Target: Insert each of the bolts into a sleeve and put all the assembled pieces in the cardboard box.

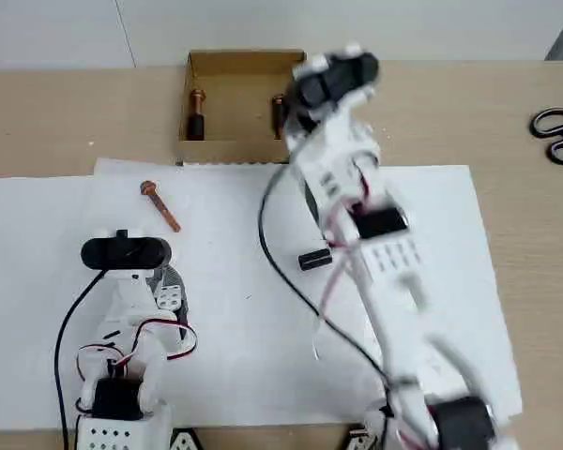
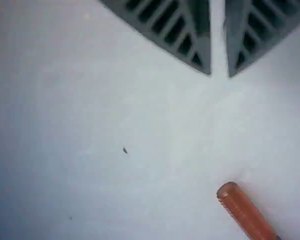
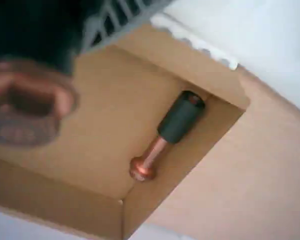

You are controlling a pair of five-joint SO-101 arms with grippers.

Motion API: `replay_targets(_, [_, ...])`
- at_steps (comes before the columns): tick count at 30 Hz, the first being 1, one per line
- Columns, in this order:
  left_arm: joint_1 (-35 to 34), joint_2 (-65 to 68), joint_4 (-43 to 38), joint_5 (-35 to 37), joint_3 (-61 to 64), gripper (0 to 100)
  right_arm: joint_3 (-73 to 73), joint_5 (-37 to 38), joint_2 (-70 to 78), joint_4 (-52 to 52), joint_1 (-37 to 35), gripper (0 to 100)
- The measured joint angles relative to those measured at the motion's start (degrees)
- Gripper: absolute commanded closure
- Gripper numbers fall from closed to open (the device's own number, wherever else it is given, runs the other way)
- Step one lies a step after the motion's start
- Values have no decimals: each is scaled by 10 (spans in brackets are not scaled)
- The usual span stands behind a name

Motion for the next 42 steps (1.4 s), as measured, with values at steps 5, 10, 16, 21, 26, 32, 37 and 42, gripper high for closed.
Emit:
replay_targets(5, [0,0,0,0,0,994,-179,0,200,0,2,996])
replay_targets(10, [0,0,0,0,0,994,-347,0,376,0,0,996])
replay_targets(16, [0,0,0,0,0,994,-499,0,543,0,-6,995])
replay_targets(21, [0,0,0,1,0,994,-571,0,617,0,-14,995])
replay_targets(26, [-12,0,0,16,0,994,-609,0,643,0,-11,987])
replay_targets(32, [-14,0,0,25,0,994,-609,0,650,3,-14,729])
replay_targets(37, [-14,0,0,25,0,994,-637,10,645,64,-13,626])
replay_targets(42, [-14,0,0,25,0,994,-638,15,592,129,0,627])
